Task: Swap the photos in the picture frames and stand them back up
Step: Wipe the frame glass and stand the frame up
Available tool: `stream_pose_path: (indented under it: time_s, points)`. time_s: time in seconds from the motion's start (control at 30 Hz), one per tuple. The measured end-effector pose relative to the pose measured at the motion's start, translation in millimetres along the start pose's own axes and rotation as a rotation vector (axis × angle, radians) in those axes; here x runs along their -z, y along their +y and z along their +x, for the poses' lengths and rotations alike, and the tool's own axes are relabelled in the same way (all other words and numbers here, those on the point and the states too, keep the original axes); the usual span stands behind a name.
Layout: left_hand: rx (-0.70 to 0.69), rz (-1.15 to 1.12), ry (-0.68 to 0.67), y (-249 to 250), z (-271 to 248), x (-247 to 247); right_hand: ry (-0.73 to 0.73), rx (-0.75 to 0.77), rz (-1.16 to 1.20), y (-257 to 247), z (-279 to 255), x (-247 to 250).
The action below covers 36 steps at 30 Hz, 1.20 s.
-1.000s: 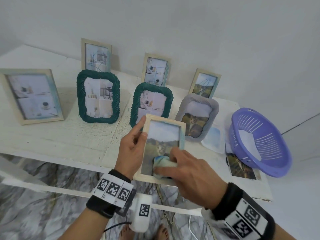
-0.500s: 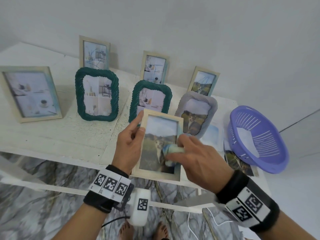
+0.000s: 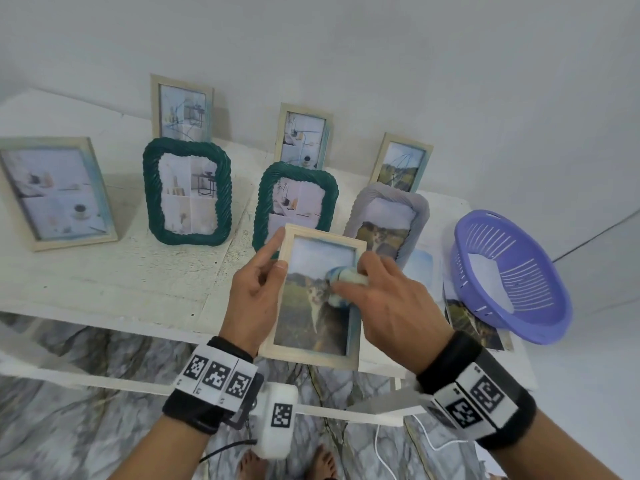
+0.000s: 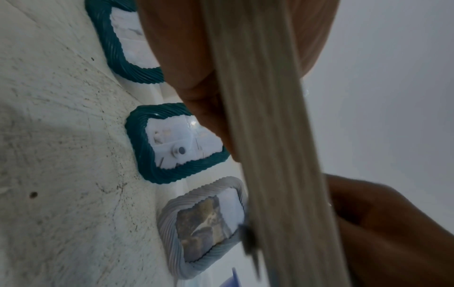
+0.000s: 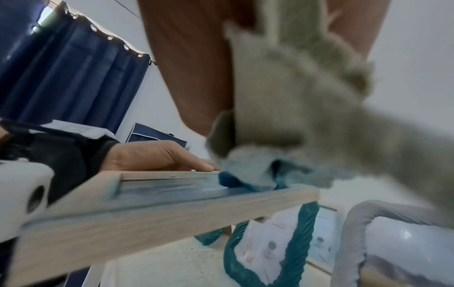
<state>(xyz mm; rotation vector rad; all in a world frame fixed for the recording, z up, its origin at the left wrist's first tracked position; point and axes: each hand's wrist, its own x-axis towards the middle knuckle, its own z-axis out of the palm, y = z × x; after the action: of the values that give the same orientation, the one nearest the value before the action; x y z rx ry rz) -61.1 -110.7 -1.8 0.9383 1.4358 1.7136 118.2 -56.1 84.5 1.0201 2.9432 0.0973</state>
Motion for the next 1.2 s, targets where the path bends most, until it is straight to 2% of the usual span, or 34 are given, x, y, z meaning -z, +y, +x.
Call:
stream_pose_path:
  time_s: [0.07,0.13,0.27,0.33,0.4,0.5,0.53,0.6,0.73,0.8,0.87,0.93,1.03,1.1,1.2]
  points:
    - [0.016,-0.016,0.007,0,-1,-4,0.08,-0.095,0.045,-8,6,-4]
    - [0.014,-0.035,0.015,-1,-2,-5,0.083,-0.1,0.137,-19,6,-9]
    - [-0.018,-0.003,0.005,3,-5,-2,-0.072,0.107,0.304,-24,-10,-16]
    - [-0.003,-0.008,0.032,2,-6,-1,-0.087,0.138,0.302,-17,-16,-17]
    - [0.01,-0.001,0.056,-1,-6,-3,-0.013,0.081,0.232,-12,-16,-19]
    - [0.021,0.006,0.039,-1,-8,-9,0.118,-0.122,0.191,-14,-2,-20]
    - [0.015,0.008,0.031,1,-10,-12,0.161,-0.136,0.208,-18,3,-22]
    - [-0.015,0.006,0.017,4,-11,-14,0.201,-0.06,0.257,-26,5,-25]
    - [-0.011,-0.011,0.025,4,-8,-9,0.088,0.184,0.368,-33,-16,-25]
    - [-0.004,0.012,0.059,4,-7,-9,0.043,0.231,0.399,-26,-20,-23]
    - [0.005,0.015,0.048,1,-8,-9,0.082,0.218,0.507,-13,-20,-18]
    - [0.004,0.008,0.057,0,-7,-6,0.206,0.133,0.634,4,-20,-9]
    - [-0.013,0.003,0.076,5,-6,-1,0.372,-0.114,0.79,29,-26,6]
    - [-0.016,0.006,0.096,5,-5,2,0.46,-0.28,0.772,44,-28,11]
    - [-0.013,-0.017,0.089,2,-1,2,0.55,-0.508,0.594,71,-26,5]
